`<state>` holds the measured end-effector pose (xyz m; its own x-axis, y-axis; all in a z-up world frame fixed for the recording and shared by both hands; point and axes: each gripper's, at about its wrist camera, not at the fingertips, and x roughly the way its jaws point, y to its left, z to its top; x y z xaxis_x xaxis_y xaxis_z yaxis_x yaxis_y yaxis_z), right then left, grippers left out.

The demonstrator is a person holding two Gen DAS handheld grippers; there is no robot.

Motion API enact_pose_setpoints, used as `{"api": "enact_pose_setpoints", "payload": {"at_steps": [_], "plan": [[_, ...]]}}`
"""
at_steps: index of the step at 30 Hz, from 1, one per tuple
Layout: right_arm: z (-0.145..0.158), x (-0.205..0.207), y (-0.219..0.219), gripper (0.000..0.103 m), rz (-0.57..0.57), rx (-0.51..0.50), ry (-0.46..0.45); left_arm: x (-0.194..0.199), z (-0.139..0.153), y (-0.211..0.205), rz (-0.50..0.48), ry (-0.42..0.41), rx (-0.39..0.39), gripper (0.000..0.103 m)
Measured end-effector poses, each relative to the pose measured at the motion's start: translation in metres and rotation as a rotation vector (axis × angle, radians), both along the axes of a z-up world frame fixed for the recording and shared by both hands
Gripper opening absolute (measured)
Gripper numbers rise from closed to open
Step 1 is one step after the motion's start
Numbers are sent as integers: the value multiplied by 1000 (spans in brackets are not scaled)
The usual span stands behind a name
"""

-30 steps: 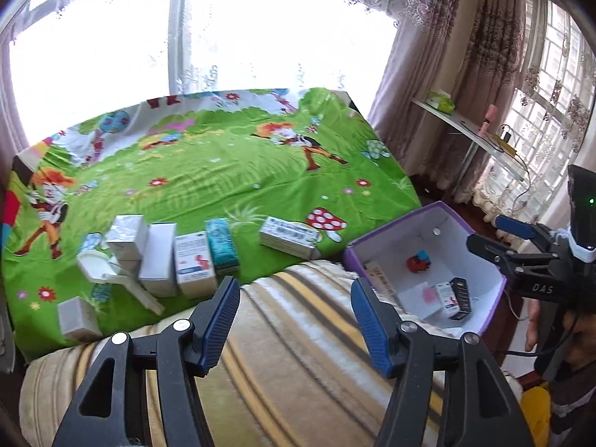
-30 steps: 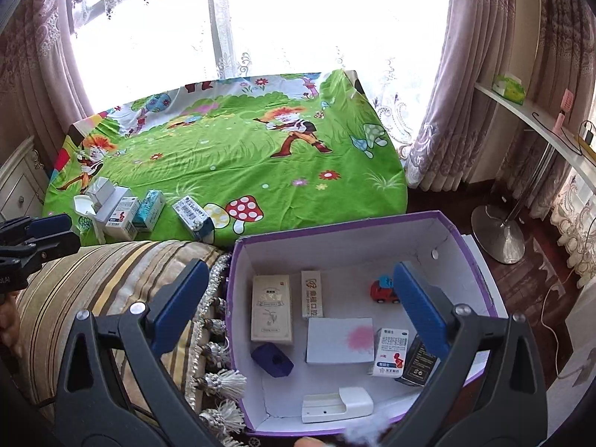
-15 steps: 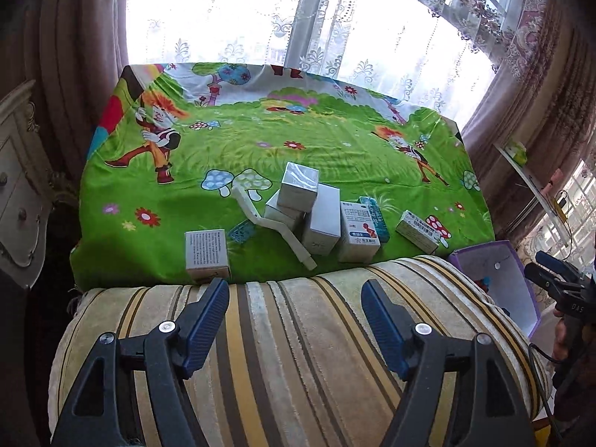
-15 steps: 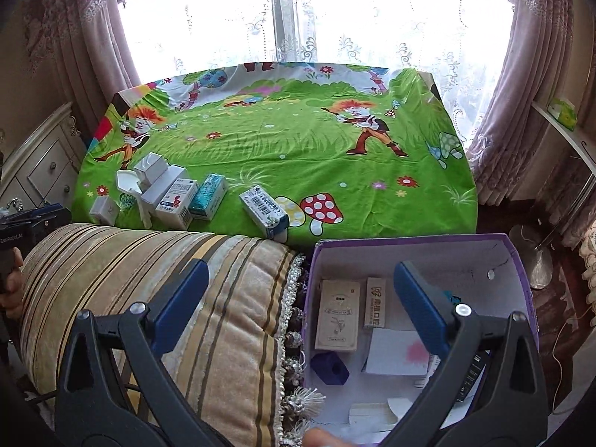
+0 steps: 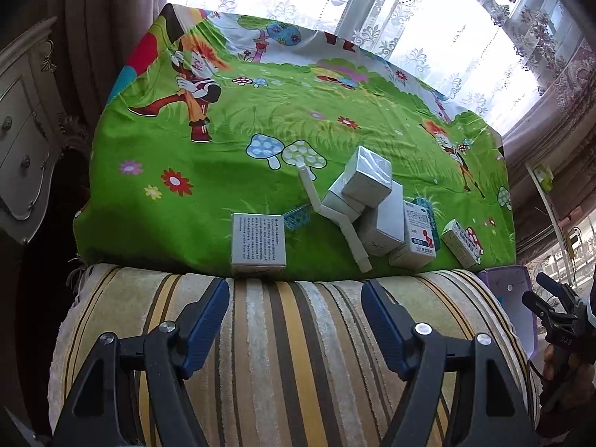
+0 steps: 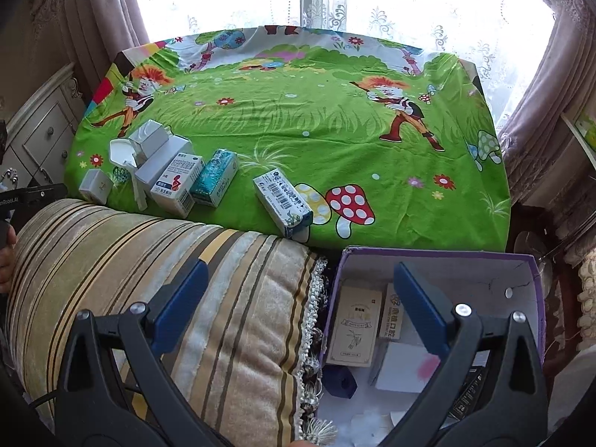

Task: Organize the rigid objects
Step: 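Move both open tools back over the cushion toward the remaining boxes, then grasp the white text-printed box with the left tool while the right tool grasps the barcode box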

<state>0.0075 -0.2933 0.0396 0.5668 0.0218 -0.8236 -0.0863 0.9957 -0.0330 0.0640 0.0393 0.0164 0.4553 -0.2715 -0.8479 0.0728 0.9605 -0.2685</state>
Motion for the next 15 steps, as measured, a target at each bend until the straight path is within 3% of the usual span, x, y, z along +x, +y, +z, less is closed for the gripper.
{"api": "enact_pose_setpoints", "payload": {"at_steps": [9,15], "plan": [[-14,40,14,100,79,-93,27,33,-21,-6,-3,91,68,74],[-33,67,16,100,127,-73,87,48,-31,-5,12,123,87,74]]}}
